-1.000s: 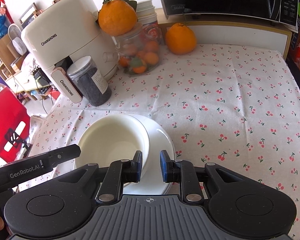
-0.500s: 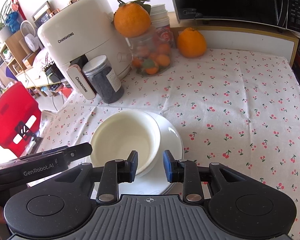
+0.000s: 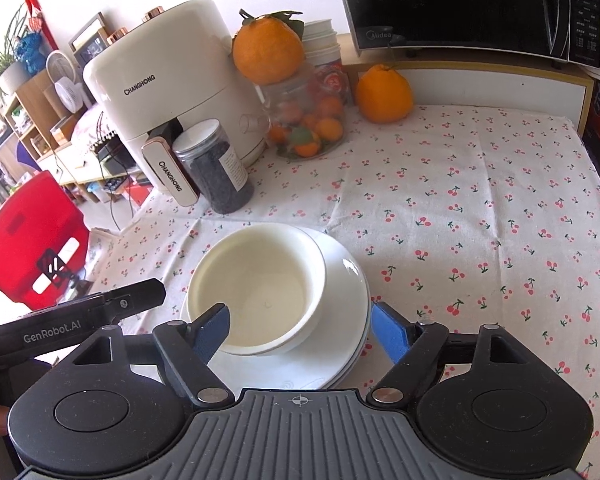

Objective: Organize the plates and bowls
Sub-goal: 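Open both tools to release the white bowl rim, then withdraw both open tools from the stacked dishes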

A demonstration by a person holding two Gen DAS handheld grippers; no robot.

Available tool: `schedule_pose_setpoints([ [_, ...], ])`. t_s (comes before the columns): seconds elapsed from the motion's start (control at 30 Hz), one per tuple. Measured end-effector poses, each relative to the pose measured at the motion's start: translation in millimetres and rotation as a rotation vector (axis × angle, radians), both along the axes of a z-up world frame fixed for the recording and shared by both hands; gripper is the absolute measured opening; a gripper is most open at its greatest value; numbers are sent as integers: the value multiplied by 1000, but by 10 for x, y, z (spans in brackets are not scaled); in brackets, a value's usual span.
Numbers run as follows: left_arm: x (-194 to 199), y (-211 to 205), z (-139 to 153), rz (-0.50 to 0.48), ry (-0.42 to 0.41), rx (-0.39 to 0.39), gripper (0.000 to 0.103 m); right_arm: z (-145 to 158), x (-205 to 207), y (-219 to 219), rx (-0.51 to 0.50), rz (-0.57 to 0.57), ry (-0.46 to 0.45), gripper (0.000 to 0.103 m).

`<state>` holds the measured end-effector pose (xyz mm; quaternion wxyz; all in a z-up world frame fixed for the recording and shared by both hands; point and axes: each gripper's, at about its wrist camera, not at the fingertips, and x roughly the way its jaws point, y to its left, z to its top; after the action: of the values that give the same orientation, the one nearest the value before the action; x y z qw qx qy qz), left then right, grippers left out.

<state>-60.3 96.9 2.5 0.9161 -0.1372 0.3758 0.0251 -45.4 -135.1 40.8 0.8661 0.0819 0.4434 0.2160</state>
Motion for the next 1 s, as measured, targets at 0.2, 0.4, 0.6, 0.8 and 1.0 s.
schedule_pose_setpoints([
  [0.2, -62, -33, 35, 14, 18, 44, 102, 60, -100, -101, 9, -22, -32, 86],
  [0.4, -83, -56, 51, 2, 29, 51, 103, 66, -154, -130, -22, -26, -58, 87],
  [0.6, -117, -95, 79, 1, 34, 79, 103, 44, -190, -144, -26, -22, -53, 88],
  [0.8, -213, -135, 78, -2, 39, 138, 103, 88, -286, -98, -38, -15, -85, 89],
  [1.0, -230, -226, 51, -35, 58, 163, 103, 80, -382, -114, -51, -14, -103, 91],
])
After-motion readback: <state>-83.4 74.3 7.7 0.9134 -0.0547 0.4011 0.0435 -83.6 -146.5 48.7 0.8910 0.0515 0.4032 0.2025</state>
